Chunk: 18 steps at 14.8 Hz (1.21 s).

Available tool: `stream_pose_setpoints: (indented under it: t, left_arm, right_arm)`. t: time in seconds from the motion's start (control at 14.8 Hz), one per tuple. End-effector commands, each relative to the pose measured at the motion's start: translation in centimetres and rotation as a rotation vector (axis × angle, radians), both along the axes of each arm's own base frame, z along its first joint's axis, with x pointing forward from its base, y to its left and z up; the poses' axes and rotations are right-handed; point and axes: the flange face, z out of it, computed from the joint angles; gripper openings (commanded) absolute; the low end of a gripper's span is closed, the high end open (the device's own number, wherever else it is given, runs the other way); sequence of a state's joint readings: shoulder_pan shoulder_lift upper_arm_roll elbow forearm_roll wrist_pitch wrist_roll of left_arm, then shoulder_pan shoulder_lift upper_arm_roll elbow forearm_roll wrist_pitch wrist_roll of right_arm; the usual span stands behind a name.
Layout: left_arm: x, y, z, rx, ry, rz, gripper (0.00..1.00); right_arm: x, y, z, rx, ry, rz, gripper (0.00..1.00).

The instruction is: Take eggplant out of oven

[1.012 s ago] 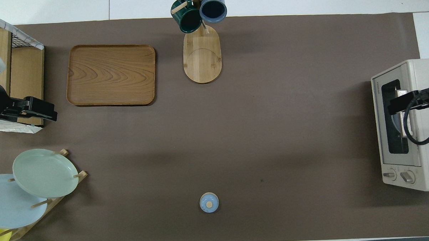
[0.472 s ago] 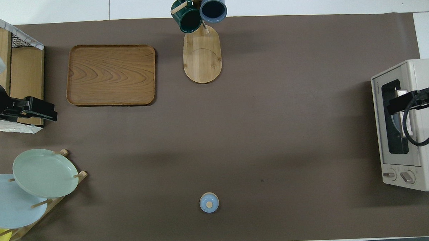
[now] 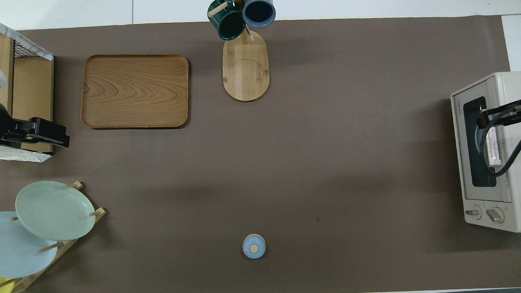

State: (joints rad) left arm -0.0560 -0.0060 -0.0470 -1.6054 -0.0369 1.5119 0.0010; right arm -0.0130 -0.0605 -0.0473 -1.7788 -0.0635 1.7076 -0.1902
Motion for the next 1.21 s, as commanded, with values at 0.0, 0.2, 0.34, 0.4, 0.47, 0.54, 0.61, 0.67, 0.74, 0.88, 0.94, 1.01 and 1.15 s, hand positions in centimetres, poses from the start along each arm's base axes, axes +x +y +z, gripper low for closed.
stream_pose_setpoints:
  t: [0.0,0.2,0.34,0.4,0.47,0.54,0.61,0.67,0.74,0.88,0.94,1.01,1.15]
  left_arm:
    - [-0.6,0.5,0.1,0.02,-0.009,-0.005,1.0]
    - [-0.6,0.5,0.1,0.02,-0.009,-0.005,1.0]
    - [-0.7,0.5,0.0,0.02,-0.002,-0.005,1.0]
    - [-0.7,0.5,0.1,0.02,-0.004,-0.005,1.0]
    - [-0.7,0.5,0.1,0.02,-0.005,-0.005,1.0]
    - [-0.7,0.5,0.1,0.02,-0.004,-0.005,1.0]
    - [-0.7,0.5,0.1,0.02,-0.005,-0.005,1.0]
    - [-0.7,0.5,0.1,0.02,-0.005,-0.005,1.0]
    - [-0.7,0.5,0.1,0.02,-0.004,-0.005,1.0]
    - [-0.7,0.5,0.0,0.021,-0.002,-0.002,1.0]
    - [-0.7,0.4,0.1,0.021,-0.004,-0.004,1.0]
    - [-0.7,0.5,0.0,0.021,-0.002,-0.002,1.0]
    - [-0.7,0.5,0.1,0.02,-0.005,-0.004,1.0]
  right_arm:
    - [-1.9,-0.8,-2.3,-0.063,-0.023,-0.071,0.0]
    - [-1.4,-3.0,-4.6,-0.1,-0.014,-0.113,0.0]
    - [-1.1,-5.2,-6.5,-0.132,0.001,-0.131,0.0]
    - [-1.1,-6.1,-7.6,-0.135,0.013,-0.144,0.0]
    - [-1.0,-6.2,-8.5,-0.135,0.022,-0.159,0.0]
    - [-0.9,-6.2,-9.0,-0.137,0.024,-0.201,0.0]
    - [-0.9,-6.0,-9.1,-0.138,0.024,-0.223,0.0]
    - [-0.9,-5.7,-9.1,-0.138,0.022,-0.229,0.0]
    - [-0.9,-5.8,-9.2,-0.14,0.019,-0.229,0.0]
    - [-1.1,-5.7,-10.2,-0.155,0.022,-0.214,0.0]
    - [-1.3,-5.9,-10.5,-0.164,0.027,-0.212,0.0]
    - [-1.5,-6.0,-10.9,-0.163,0.034,-0.214,0.0]
    - [-1.8,-5.9,-12.1,-0.159,0.034,-0.193,0.0]
